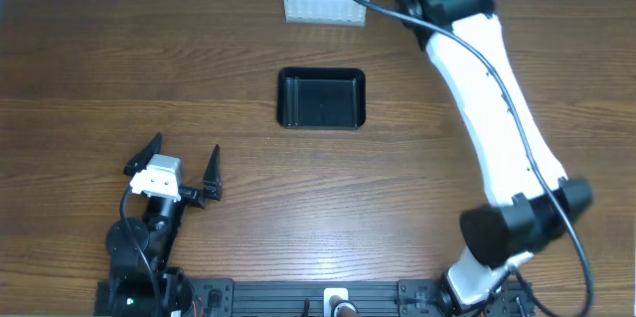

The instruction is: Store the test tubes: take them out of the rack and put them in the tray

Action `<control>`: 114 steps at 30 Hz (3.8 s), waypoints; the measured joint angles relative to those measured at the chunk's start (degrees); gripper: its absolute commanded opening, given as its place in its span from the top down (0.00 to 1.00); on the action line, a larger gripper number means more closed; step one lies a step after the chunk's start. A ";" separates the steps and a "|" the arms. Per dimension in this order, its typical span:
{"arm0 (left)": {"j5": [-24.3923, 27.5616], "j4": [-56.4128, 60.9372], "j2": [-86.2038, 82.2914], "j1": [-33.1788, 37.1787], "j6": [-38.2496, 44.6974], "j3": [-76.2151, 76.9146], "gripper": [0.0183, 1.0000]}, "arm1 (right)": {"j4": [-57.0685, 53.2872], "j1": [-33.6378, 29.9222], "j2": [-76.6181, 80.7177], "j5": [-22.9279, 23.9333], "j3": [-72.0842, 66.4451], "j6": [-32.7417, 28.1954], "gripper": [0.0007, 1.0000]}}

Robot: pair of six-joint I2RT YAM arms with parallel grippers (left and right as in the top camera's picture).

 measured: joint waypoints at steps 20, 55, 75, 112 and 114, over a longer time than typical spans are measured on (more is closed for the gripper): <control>0.00 0.00 0.00 0.00 0.00 0.00 0.00 | -31.04 5.86 21.09 -11.21 -0.48 9.51 0.92; 0.00 0.00 0.00 0.00 0.00 0.00 0.00 | -30.05 7.19 26.95 -11.39 -0.57 13.38 0.69; 0.00 0.00 0.00 0.00 0.00 0.00 0.00 | -14.73 -1.81 13.25 -11.04 -1.11 -3.50 0.18; 0.00 0.00 0.00 0.00 0.00 0.00 0.00 | 34.82 -19.87 -73.61 -1.22 -89.39 -12.13 0.01; -0.02 0.00 0.00 0.00 0.00 0.00 0.00 | 40.52 -19.89 -78.90 -1.31 -95.47 -11.08 0.01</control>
